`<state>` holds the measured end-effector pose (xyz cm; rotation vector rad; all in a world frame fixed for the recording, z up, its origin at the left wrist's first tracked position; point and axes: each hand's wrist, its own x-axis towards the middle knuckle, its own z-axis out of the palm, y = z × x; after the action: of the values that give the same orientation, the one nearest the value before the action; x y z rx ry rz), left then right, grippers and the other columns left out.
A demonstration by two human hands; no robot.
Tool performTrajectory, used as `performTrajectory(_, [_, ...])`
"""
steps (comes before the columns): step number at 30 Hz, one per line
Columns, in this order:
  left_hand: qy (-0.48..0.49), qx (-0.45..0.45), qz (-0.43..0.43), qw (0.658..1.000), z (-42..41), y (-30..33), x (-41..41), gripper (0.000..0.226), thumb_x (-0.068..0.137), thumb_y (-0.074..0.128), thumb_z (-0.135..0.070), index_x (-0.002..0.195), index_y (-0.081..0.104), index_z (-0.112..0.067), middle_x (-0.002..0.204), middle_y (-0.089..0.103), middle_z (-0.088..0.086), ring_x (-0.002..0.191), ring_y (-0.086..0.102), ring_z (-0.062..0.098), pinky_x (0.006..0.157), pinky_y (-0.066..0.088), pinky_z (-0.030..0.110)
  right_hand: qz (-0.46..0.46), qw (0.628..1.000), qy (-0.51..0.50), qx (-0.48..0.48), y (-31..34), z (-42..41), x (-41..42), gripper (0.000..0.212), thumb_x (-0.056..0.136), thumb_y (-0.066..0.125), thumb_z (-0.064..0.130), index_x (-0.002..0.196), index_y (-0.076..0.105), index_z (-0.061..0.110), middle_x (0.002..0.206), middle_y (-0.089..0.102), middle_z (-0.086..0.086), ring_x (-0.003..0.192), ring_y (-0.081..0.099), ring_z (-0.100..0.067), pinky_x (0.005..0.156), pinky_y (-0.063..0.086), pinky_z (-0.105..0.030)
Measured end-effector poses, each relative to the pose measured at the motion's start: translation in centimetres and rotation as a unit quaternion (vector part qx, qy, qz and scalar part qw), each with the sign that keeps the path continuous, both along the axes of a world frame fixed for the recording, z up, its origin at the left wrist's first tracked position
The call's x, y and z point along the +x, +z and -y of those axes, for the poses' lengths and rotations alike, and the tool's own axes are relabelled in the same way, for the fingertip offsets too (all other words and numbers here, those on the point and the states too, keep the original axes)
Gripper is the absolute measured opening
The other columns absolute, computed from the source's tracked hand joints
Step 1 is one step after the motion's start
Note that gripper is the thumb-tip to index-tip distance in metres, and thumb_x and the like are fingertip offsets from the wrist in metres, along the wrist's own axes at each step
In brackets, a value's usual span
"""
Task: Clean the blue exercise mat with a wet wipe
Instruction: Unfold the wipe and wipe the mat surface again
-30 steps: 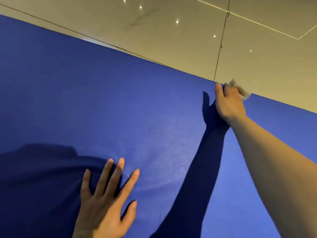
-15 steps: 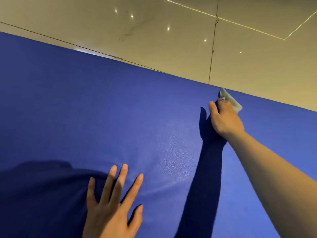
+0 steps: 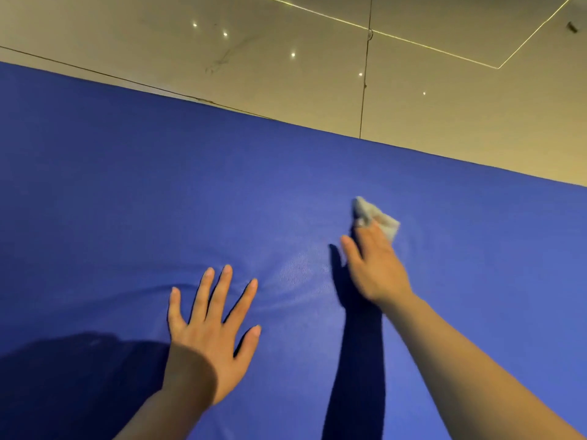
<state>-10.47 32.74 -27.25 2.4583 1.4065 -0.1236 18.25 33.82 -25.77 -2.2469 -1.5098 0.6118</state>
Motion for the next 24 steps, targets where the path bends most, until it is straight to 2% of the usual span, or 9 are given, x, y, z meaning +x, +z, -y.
performTrajectory(3, [-0.037,-0.002,0.026,0.999,-0.8,0.1,-1.4,0.066,0.090,0.030,-0.062,0.151,0.024,-0.036,0.158,0.026,0.006,0.149,0.009,0.022,0.115,0.001,0.053,0.053,0.991,-0.114,-0.043,0.3,2.0,2.5,0.045,0.096,0.033,0.051,0.093,0.050,0.010,0.128,0.050,-0.008,0.119,0.045,-0.032,0.092,0.040,-0.041])
performTrajectory(7, [-0.031,-0.019,0.075,0.997,-1.2,2.5,-4.4,0.071,0.086,0.046,-0.048,0.152,0.025,-0.032,0.152,0.039,0.007,0.137,0.042,0.030,0.104,0.040,0.052,0.013,0.994,-0.084,-0.072,0.5,2.1,-1.7,0.052,0.099,0.036,0.052,0.123,0.050,0.007,0.154,0.031,-0.011,0.142,0.026,-0.027,0.112,0.029,-0.044])
performTrajectory(10, [0.085,-0.091,0.104,0.987,1.6,4.7,-6.1,0.066,0.092,0.047,-0.048,0.152,0.022,-0.035,0.158,0.027,0.001,0.143,0.030,0.022,0.112,0.032,0.043,-0.033,0.995,0.086,-0.035,1.0,3.1,-9.0,0.049,0.102,0.036,0.042,0.138,0.043,0.009,0.156,0.029,-0.005,0.146,0.020,-0.025,0.113,0.023,-0.036])
performTrajectory(12, [0.072,-0.097,0.094,0.988,3.3,5.4,-7.3,0.074,0.084,0.034,-0.060,0.153,0.012,-0.043,0.154,0.034,0.000,0.140,0.036,0.023,0.109,0.037,0.046,-0.009,0.987,0.151,-0.051,1.3,4.4,-12.3,0.056,0.104,0.031,0.042,0.151,0.029,0.012,0.163,0.014,0.003,0.150,0.004,-0.014,0.119,0.012,-0.029])
performTrajectory(14, [0.060,-0.110,0.067,0.990,5.1,5.6,-8.7,0.080,0.079,0.033,-0.062,0.149,-0.003,-0.050,0.147,0.044,-0.001,0.134,0.044,0.023,0.105,0.041,0.052,0.023,0.987,0.144,-0.062,1.4,5.5,-12.2,0.058,0.104,0.029,0.044,0.153,0.025,0.014,0.163,0.013,0.004,0.150,0.004,-0.012,0.119,0.010,-0.028])
performTrajectory(17, [0.053,-0.072,-0.027,0.996,7.1,5.7,-9.6,0.103,0.077,0.061,-0.059,0.152,-0.007,-0.041,0.143,0.051,0.002,0.131,0.050,0.023,0.099,0.036,0.067,0.056,0.996,0.048,-0.043,1.2,7.2,-8.2,0.057,0.103,0.033,0.046,0.148,0.035,0.010,0.158,0.029,-0.001,0.145,0.022,-0.019,0.116,0.021,-0.036])
performTrajectory(19, [0.033,-0.054,-0.109,0.992,8.4,5.5,-10.3,0.099,0.088,0.050,-0.063,0.143,-0.029,-0.036,0.163,0.013,-0.006,0.148,0.021,0.017,0.109,0.013,0.068,0.065,0.995,-0.047,-0.056,1.0,9.3,-4.7,0.058,0.102,0.033,0.047,0.144,0.039,0.008,0.156,0.033,-0.004,0.143,0.027,-0.023,0.114,0.026,-0.042])
performTrajectory(21, [0.042,-0.120,-0.197,0.972,9.1,5.9,-10.9,0.090,0.093,0.036,-0.067,0.136,-0.037,-0.034,0.155,-0.029,-0.014,0.149,-0.011,0.013,0.116,0.000,0.059,0.064,0.988,-0.115,-0.081,0.7,11.8,-2.2,0.063,0.099,0.031,0.053,0.141,0.041,0.006,0.155,0.033,-0.008,0.142,0.029,-0.026,0.112,0.030,-0.047])
performTrajectory(24, [0.033,-0.160,-0.206,0.965,9.9,5.8,-10.9,0.091,0.093,0.038,-0.065,0.148,-0.026,-0.032,0.146,-0.041,-0.011,0.148,-0.020,0.018,0.119,0.006,0.052,0.021,0.982,-0.157,-0.102,0.2,13.1,-2.5,0.066,0.098,0.031,0.055,0.136,0.044,0.003,0.155,0.029,-0.012,0.143,0.025,-0.026,0.112,0.029,-0.050])
